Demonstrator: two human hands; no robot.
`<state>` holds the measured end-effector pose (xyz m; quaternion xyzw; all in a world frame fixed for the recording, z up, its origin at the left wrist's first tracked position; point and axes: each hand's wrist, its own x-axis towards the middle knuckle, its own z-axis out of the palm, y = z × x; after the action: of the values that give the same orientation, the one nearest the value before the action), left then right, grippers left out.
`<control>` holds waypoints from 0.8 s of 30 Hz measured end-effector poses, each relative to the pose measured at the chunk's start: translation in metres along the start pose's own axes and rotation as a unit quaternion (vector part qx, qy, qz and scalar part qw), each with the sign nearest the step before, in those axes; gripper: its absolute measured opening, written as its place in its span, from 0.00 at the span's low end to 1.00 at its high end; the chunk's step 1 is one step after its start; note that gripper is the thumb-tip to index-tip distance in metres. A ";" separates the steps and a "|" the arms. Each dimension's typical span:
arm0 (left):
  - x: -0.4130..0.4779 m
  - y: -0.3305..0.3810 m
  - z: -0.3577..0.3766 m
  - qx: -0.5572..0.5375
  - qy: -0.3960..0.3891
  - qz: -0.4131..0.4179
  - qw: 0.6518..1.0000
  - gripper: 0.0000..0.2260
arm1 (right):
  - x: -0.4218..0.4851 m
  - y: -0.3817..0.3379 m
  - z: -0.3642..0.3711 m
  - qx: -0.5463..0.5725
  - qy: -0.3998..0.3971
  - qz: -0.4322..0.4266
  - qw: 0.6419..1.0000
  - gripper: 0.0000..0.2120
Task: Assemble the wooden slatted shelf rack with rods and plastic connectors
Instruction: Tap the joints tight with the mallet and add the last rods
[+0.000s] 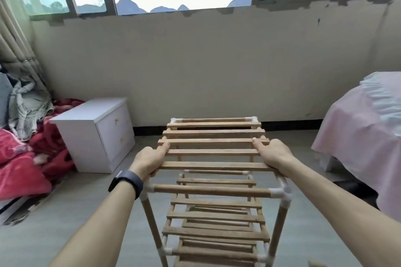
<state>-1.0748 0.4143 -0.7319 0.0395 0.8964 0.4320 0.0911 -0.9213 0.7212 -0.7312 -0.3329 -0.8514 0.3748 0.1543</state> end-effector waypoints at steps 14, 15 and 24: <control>-0.003 -0.010 0.014 -0.060 0.076 0.044 0.994 0.27 | 0.017 0.005 0.007 0.035 0.059 -0.047 0.997 0.26; -0.002 -0.009 0.014 -0.063 0.067 0.040 0.995 0.27 | 0.020 0.003 0.006 0.037 0.051 -0.042 0.997 0.26; 0.011 0.002 0.011 -0.084 0.026 0.011 0.996 0.26 | 0.037 -0.006 0.004 0.073 -0.018 -0.002 0.997 0.28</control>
<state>-1.0835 0.4253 -0.7383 0.0300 0.8587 0.5074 0.0659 -0.9530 0.7408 -0.7289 -0.3121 -0.8253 0.4414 0.1632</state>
